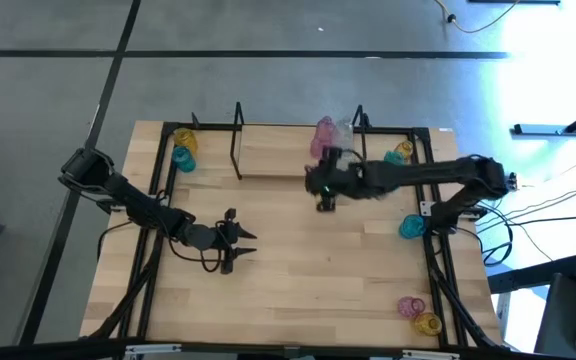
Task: Sort vases onto shelf
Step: Put the pink vase on the shelf aligned with the other pink vases
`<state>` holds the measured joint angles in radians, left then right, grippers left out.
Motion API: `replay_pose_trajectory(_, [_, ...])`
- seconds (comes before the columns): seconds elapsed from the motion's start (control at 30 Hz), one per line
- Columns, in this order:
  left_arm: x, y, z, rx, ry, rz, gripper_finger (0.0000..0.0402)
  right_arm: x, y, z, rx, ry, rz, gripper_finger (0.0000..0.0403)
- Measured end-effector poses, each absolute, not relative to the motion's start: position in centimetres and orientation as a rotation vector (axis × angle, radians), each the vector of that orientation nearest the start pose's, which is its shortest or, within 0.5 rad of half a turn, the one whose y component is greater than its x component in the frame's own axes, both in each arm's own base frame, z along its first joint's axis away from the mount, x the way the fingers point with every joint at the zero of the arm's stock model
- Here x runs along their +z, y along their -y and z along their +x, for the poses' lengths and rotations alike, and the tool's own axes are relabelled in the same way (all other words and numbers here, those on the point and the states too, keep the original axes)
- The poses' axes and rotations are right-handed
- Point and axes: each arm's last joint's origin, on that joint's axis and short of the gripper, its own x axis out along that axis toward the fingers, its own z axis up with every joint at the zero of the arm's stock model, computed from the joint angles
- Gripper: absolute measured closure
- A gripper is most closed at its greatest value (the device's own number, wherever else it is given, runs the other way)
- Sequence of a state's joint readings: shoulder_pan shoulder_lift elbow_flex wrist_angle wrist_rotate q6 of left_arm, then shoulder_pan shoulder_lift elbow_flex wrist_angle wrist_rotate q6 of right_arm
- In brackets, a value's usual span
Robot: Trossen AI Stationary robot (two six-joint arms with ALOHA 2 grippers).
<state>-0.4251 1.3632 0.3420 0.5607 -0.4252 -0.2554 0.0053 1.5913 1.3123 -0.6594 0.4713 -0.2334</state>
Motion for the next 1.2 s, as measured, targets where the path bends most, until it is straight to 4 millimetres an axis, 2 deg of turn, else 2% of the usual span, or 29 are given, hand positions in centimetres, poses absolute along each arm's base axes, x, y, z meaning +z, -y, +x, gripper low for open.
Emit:
replay_pose_trajectory(0.17, [14.2, 8.9, 21.1, 0.028, -0.418, -0.061, 0.024, 30.6, -4.4, 30.3, -0.103, -0.956, -0.181, 0.0203])
replay_pose_trajectory(0.3, [14.3, 9.3, 21.0, 0.01, -0.416, -0.058, 0.024, 31.6, -8.6, 27.2, -0.008, -1.013, 0.058, 0.0203])
replay_pose_trajectory(0.43, [14.3, 9.6, 20.8, 0.04, -0.403, -0.067, 0.024, 31.7, -12.6, 24.2, -0.004, -1.138, 0.301, 0.0203])
replay_pose_trajectory(0.57, [14.3, 9.7, 20.8, 0.047, -0.4, -0.067, 0.024, 31.4, -16.1, 21.2, -0.073, -1.253, 0.459, 0.0203])
replay_pose_trajectory(0.97, [14.3, 9.6, 20.7, 0.06, -0.403, -0.112, 0.024, 30.9, -21.8, 13.1, -0.405, -1.316, 0.757, 0.0203])
replay_pose_trajectory(1.2, [14.3, 9.9, 20.6, 0.053, -0.403, -0.121, 0.024, 30.1, -24.0, 10.6, -0.461, -1.304, 0.826, 0.0203])
